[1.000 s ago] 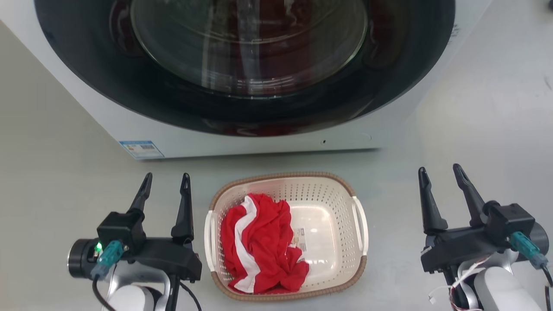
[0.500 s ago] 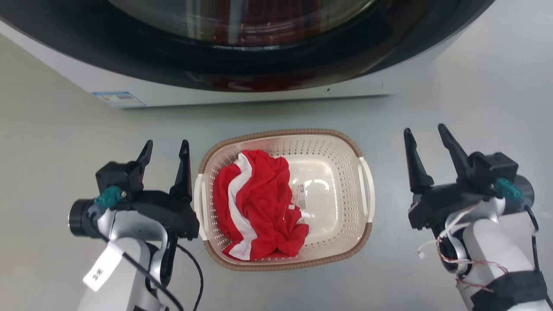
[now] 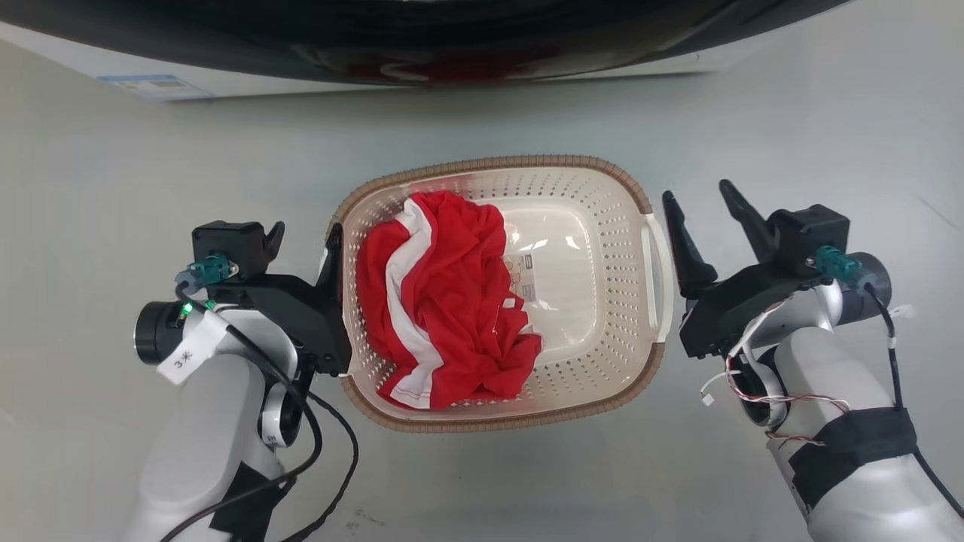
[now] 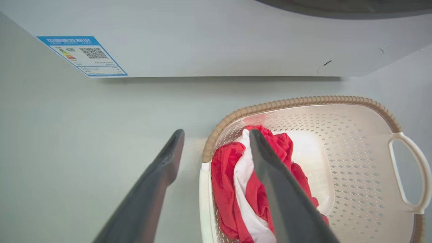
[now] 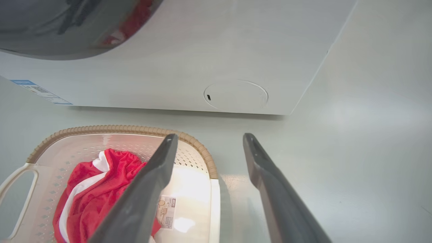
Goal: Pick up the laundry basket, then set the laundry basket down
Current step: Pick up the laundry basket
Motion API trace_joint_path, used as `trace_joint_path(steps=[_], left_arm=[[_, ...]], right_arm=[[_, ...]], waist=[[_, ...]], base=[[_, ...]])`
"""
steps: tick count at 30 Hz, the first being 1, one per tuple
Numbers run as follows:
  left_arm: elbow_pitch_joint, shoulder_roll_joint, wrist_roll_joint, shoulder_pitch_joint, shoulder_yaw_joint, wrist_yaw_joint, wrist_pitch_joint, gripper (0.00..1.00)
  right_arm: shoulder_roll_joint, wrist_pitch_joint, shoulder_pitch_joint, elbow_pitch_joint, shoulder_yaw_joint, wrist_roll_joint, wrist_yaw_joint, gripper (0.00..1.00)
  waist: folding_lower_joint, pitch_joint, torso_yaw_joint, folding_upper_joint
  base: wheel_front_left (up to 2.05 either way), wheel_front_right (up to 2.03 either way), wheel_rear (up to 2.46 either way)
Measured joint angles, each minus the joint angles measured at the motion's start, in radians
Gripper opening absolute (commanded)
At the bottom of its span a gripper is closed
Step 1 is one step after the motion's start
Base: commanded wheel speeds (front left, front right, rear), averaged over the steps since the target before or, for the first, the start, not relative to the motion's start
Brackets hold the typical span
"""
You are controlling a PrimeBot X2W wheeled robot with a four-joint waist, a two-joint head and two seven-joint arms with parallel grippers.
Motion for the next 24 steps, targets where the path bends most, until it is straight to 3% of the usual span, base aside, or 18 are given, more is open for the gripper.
trace_joint_path(steps=[24], left_arm=[[0.293, -0.007, -0.025, -0.113, -0.029, -0.078, 0.031, 1.00]], right_arm=[[0.045, 0.001, -0.086, 0.247, 0.036, 0.002, 0.047, 1.00]], waist=[[-0.0001, 0.124, -0.019, -0.0001]], base=[[0.00, 0.00, 0.00]])
